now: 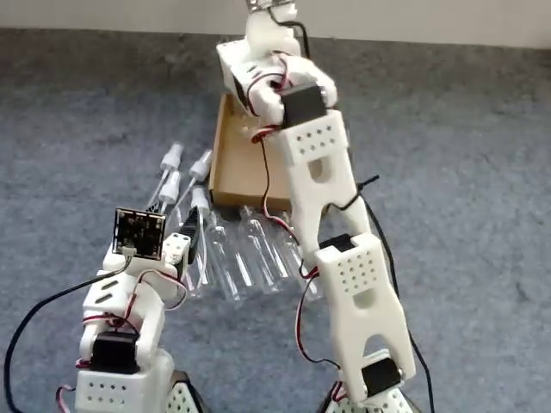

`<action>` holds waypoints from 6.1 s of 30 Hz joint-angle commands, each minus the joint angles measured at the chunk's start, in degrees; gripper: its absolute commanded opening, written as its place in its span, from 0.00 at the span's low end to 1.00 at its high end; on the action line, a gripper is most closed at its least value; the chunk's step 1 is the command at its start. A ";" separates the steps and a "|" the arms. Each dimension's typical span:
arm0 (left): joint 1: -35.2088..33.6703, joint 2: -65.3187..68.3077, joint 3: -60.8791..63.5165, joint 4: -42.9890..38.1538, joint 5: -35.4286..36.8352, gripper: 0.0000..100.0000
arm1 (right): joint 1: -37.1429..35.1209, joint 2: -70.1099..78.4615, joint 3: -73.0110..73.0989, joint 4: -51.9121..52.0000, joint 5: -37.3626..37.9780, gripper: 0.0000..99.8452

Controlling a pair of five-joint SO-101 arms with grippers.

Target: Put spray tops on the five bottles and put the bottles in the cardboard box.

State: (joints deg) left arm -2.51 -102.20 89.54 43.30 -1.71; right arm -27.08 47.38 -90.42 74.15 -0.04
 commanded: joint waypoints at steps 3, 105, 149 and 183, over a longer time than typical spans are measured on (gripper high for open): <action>-0.40 -0.75 -0.31 -1.23 -0.35 0.16 | -0.48 -4.26 -12.53 19.03 0.09 0.30; -9.19 130.59 -125.76 36.75 -18.73 0.17 | 24.84 -56.04 145.45 -30.46 15.38 0.09; -23.08 104.57 -85.32 44.04 -24.88 0.00 | 24.84 -55.69 145.54 -30.55 15.47 0.09; -13.49 53.58 -9.63 2.99 -25.14 0.00 | 24.75 -55.60 122.68 -7.25 19.34 0.30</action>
State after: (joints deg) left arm -16.84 -48.13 79.69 47.52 -26.51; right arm -2.99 -7.65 35.30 66.42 18.86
